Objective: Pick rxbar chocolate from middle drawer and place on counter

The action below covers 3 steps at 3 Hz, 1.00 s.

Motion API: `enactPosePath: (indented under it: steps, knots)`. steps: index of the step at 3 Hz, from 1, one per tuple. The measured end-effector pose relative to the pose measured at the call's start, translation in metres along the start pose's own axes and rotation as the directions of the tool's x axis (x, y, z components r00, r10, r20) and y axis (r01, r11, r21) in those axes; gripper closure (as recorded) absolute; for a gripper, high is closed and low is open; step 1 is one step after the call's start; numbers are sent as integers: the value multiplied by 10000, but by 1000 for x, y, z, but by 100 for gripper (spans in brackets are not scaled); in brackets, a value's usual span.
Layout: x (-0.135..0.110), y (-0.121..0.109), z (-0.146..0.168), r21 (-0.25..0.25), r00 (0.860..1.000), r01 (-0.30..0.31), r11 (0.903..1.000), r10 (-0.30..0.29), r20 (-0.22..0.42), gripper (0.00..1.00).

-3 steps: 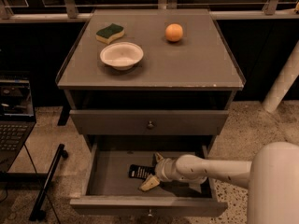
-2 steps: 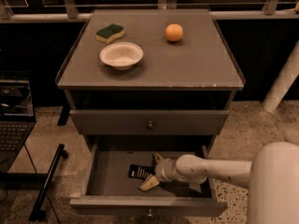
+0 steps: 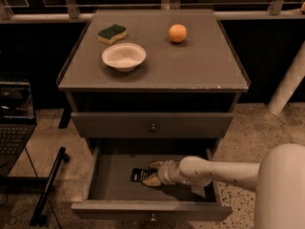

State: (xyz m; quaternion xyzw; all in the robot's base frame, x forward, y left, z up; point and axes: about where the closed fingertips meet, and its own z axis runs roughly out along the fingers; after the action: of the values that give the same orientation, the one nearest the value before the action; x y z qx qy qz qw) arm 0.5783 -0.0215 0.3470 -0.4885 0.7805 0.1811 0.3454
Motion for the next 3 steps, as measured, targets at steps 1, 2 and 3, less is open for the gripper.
enactPosePath:
  steps: [1, 2, 3]
  knots:
    - [-2, 0, -2, 0, 10000, 1, 10000, -1, 0, 100]
    - [-25, 6, -16, 86, 9989, 330, 9994, -332, 317, 100]
    - [-28, 7, -17, 82, 9987, 354, 9993, -357, 357, 100]
